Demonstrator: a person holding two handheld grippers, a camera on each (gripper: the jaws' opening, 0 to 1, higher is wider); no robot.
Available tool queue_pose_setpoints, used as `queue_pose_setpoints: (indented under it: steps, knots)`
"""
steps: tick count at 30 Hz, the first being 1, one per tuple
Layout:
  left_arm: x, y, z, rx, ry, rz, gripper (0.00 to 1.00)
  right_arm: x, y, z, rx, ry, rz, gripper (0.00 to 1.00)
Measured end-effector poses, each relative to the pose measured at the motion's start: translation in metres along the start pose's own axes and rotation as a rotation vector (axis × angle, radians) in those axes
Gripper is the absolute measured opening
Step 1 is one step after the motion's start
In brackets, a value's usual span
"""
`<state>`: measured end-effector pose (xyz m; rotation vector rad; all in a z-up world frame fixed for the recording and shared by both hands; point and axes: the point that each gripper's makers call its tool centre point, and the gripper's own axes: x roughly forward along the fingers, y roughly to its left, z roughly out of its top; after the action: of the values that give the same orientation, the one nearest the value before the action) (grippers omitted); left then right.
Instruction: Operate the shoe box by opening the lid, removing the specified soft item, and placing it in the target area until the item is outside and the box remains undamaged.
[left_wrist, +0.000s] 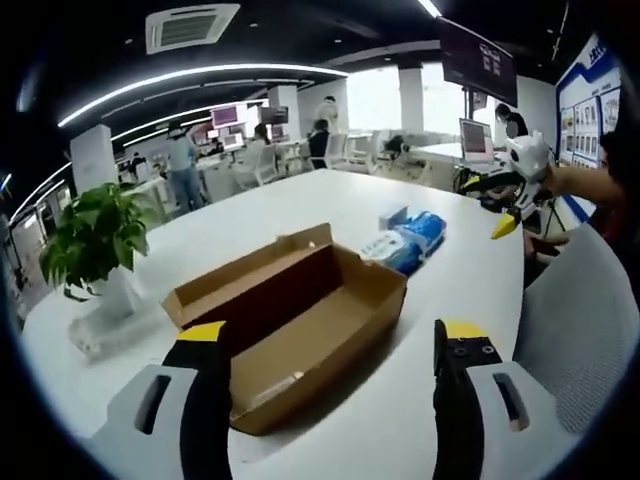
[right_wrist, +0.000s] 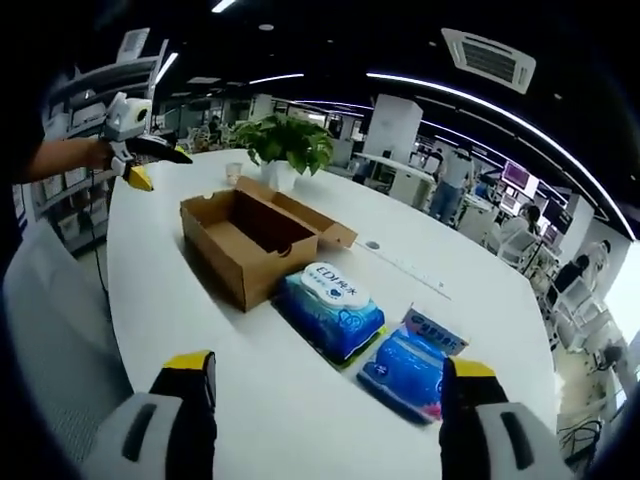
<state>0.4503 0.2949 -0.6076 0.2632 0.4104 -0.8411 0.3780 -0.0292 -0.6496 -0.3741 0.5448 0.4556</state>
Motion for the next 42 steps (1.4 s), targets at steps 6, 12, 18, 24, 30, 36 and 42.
queue_pose_setpoints:
  steps: [6, 12, 18, 24, 30, 36, 42]
  knots:
    - [0.011, 0.009, -0.001, 0.029, 0.035, -0.021, 0.79, -0.011, 0.008, 0.001, 0.038, -0.023, -0.019, 0.93]
    - [0.022, 0.016, -0.004, 0.069, 0.074, -0.046, 0.76, -0.018, 0.018, -0.003, 0.073, -0.027, -0.014, 0.92]
    - [0.033, 0.027, -0.005, 0.133, 0.118, -0.060, 0.70, -0.024, 0.025, -0.009, 0.094, -0.023, -0.019, 0.92]
    - [0.046, 0.039, -0.004, 0.178, 0.160, -0.081, 0.70, -0.031, 0.031, -0.006, 0.164, -0.053, -0.010, 0.91]
    - [0.058, 0.048, -0.008, 0.210, 0.207, -0.114, 0.71, -0.033, 0.035, -0.010, 0.165, -0.045, -0.004, 0.91]
    - [0.066, 0.055, -0.012, 0.225, 0.241, -0.133, 0.70, -0.038, 0.042, -0.006, 0.147, -0.054, -0.002, 0.91]
    - [0.073, 0.072, -0.025, 0.278, 0.329, -0.148, 0.67, -0.040, 0.046, -0.006, 0.137, -0.058, -0.008, 0.91]
